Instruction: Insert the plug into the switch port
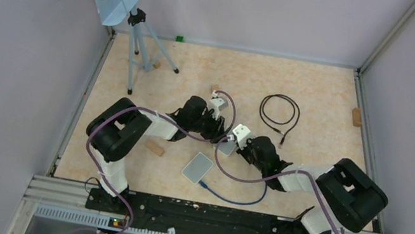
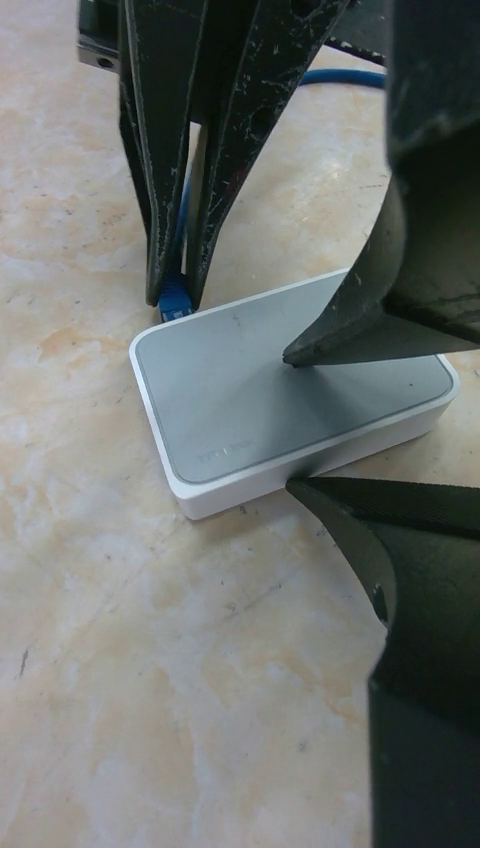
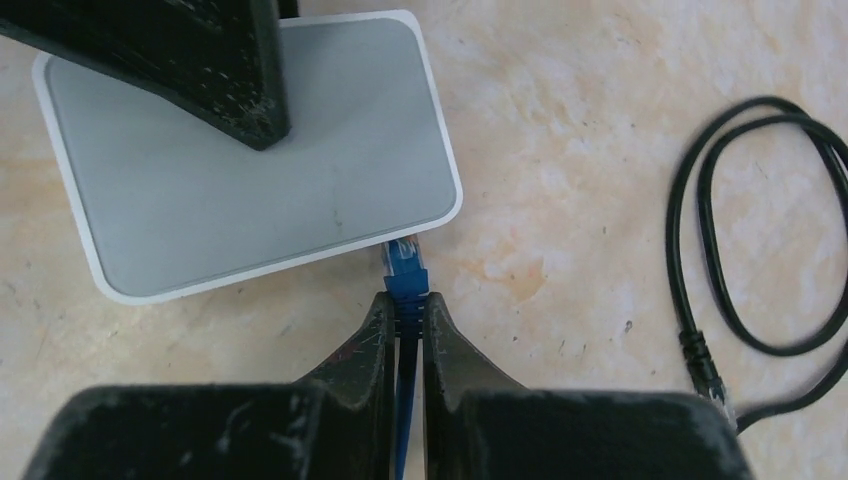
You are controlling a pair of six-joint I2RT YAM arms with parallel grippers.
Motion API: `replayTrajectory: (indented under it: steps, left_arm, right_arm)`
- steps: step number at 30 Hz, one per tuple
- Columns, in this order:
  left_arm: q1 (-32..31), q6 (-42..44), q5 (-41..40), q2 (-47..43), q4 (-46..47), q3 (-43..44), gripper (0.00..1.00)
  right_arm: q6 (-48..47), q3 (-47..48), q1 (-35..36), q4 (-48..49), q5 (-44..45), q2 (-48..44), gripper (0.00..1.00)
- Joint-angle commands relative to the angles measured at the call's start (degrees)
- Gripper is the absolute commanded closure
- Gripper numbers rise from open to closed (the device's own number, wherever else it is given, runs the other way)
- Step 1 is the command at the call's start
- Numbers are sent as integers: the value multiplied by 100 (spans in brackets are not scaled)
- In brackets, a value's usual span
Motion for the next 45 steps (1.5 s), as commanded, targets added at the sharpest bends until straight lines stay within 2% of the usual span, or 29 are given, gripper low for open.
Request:
replayTrajectory:
  steps: [1, 4, 8, 13, 16, 21, 24, 28, 32, 36, 38, 41, 45]
  left_arm:
    - [-835, 364, 1437, 173, -308, 216, 50]
    - [-630, 177, 1208, 198, -216, 155, 43]
    - [-284, -224, 700, 138, -15, -95, 31]
    - [250, -715, 659, 28, 516, -594, 28]
    - [259, -684, 648, 33, 473, -602, 32]
    - [91, -614, 870, 55, 445, -604, 49]
    - [-205, -545, 910, 14, 380, -588, 51]
    - [-537, -700, 1528, 127, 804, -845, 56]
    - [-793, -694, 1695, 245, 946, -1008, 60]
    - [-1003, -610, 1648, 280, 819, -812, 61]
    - [-963, -568, 1429, 226, 691, -733, 58]
    - [-510, -443, 1028, -62, 252, -535, 52]
    - [240, -181, 93, -596, -275, -62, 28]
  right_arm:
    - [-658, 682, 177, 135, -2448, -348, 100]
    - [-364, 567, 177, 35, -2465, -485, 100]
    - [138, 288, 177, 62, -1923, -478, 100]
    - [537, 12, 177, 148, -1678, -518, 100]
    - [634, -7, 177, 183, -1570, -473, 100]
    - [703, 184, 177, 305, -1521, -255, 100]
    - [692, 345, 177, 497, -1542, -61, 100]
    - [474, 653, 177, 554, -1726, 95, 100]
    - [117, 941, 181, 400, -1957, 47, 100]
    - [-17, 1323, 168, 6, -1751, -40, 100]
    - [20, 1378, 159, -81, -1517, -62, 100]
    - [297, 1082, 159, -119, -943, -93, 100]
    - [787, 431, 150, 202, -407, -219, 100]
